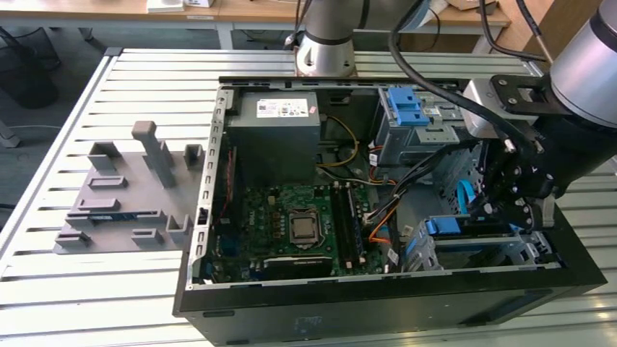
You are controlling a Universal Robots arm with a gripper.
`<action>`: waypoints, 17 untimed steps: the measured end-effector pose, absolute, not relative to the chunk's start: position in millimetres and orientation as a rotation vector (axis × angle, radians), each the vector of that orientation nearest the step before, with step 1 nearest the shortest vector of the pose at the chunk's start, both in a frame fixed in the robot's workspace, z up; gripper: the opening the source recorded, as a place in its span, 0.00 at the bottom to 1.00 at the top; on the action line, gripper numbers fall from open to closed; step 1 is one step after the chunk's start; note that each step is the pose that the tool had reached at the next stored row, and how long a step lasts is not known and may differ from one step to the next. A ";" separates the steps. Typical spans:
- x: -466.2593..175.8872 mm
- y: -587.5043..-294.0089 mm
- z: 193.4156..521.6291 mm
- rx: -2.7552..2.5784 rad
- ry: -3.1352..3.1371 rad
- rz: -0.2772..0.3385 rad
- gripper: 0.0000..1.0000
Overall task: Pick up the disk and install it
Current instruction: 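Insert the second disk wire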
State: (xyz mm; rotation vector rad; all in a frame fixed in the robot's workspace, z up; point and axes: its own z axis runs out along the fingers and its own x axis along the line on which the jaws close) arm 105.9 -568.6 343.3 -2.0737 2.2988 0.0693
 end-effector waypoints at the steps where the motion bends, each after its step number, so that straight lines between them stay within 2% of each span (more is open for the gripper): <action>1: 106.0 -568.6 342.9 -2.074 2.299 0.069 0.11; 17: 106.0 -568.7 339.2 -2.074 2.299 0.069 0.11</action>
